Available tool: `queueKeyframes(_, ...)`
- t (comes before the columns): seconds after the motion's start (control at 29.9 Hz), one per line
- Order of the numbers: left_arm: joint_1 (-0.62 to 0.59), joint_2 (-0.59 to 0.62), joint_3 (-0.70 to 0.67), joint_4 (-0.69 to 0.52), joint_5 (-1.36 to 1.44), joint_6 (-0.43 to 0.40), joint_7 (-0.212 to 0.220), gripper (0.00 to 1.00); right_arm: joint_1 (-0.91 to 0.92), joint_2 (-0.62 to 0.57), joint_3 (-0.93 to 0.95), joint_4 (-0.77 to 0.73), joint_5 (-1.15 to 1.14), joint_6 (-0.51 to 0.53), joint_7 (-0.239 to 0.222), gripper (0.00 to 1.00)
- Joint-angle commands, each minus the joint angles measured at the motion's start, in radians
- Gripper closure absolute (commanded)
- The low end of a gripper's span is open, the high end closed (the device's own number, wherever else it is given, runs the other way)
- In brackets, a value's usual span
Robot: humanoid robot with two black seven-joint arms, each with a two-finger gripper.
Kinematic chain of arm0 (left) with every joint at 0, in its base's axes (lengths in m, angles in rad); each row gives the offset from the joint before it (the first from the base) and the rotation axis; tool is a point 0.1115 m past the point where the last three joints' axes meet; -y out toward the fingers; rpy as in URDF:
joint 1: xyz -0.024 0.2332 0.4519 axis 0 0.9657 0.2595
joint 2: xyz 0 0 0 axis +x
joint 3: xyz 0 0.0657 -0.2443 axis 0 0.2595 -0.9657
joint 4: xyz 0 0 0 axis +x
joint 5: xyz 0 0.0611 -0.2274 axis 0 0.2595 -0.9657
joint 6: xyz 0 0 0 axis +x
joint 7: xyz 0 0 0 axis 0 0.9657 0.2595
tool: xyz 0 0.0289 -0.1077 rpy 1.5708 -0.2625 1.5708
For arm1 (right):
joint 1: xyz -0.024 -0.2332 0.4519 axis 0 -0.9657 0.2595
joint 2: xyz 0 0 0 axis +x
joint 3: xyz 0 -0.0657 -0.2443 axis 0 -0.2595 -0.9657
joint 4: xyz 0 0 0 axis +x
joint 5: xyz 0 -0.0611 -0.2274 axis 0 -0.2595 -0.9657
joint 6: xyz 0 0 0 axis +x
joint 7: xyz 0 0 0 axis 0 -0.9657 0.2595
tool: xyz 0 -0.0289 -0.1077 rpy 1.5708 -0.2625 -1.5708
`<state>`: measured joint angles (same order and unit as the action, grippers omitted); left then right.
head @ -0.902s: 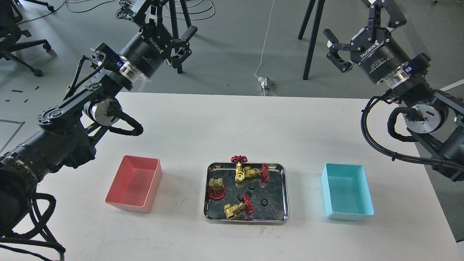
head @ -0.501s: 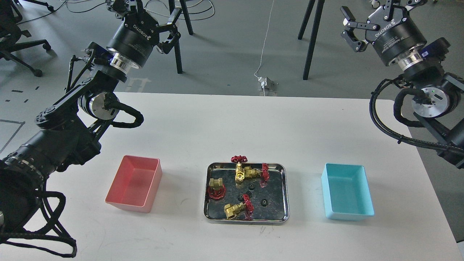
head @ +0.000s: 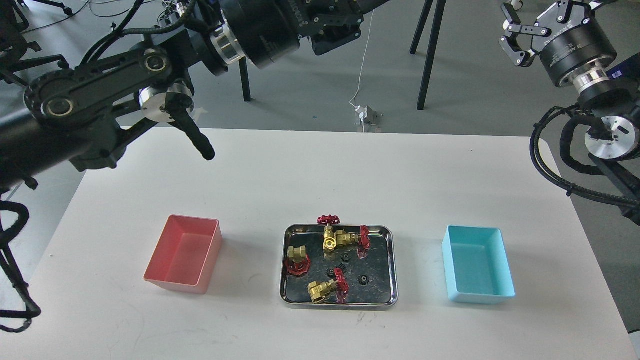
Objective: Place valve in pink box and gear in blue box
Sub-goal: 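Move the left gripper down toward the brass valve on the metal tray, then grasp the brass valve with red handwheel using the left gripper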
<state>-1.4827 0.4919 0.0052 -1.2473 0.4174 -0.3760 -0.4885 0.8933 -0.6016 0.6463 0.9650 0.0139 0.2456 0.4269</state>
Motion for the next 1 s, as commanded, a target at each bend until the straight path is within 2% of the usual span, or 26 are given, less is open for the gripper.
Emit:
queueKeyframes(0.0,-0.272,0.005,0.368,-0.012,0.059,0.015,0.000,0.00,-0.014,-0.001,0.001,-0.002,0.000,0.003,0.001,0.00)
queueKeyframes(0.1,-0.405,-0.054,0.591,-0.063,0.205,0.092,0.000,0.01,-0.013,0.000,0.003,-0.002,0.003,-0.005,-0.010,0.00)
queueKeyframes(0.13,-0.438,-0.078,0.670,-0.078,0.263,0.142,0.000,0.02,-0.008,0.000,0.004,0.000,0.005,-0.008,-0.020,0.00)
queueKeyframes(0.2,-0.493,-0.148,0.842,-0.118,0.386,0.298,0.000,0.03,0.007,0.000,0.012,0.004,0.023,-0.011,-0.062,0.00)
queueKeyframes(0.27,-0.505,-0.238,1.002,-0.147,0.472,0.475,0.000,0.03,0.053,-0.001,0.030,0.004,0.087,-0.025,-0.129,0.00)
queueKeyframes(0.37,-0.498,-0.372,1.157,-0.150,0.491,0.610,0.000,0.03,0.125,-0.001,0.029,-0.005,0.170,-0.081,-0.242,0.00)
queueKeyframes(0.43,-0.484,-0.430,1.206,-0.152,0.491,0.637,0.000,0.03,0.165,0.000,0.026,-0.009,0.187,-0.126,-0.287,0.00)
queueKeyframes(0.5,-0.453,-0.457,1.216,-0.153,0.491,0.640,0.000,0.04,0.180,0.000,0.020,-0.011,0.186,-0.138,-0.301,0.00)
queueKeyframes(0.74,-0.346,-0.483,1.234,-0.150,0.501,0.646,0.000,0.04,0.168,0.014,0.003,-0.011,0.179,-0.143,-0.303,0.00)
queueKeyframes(0.97,-0.269,-0.474,1.288,-0.127,0.518,0.700,0.000,0.04,0.138,0.008,-0.010,-0.005,0.179,-0.143,-0.301,0.00)
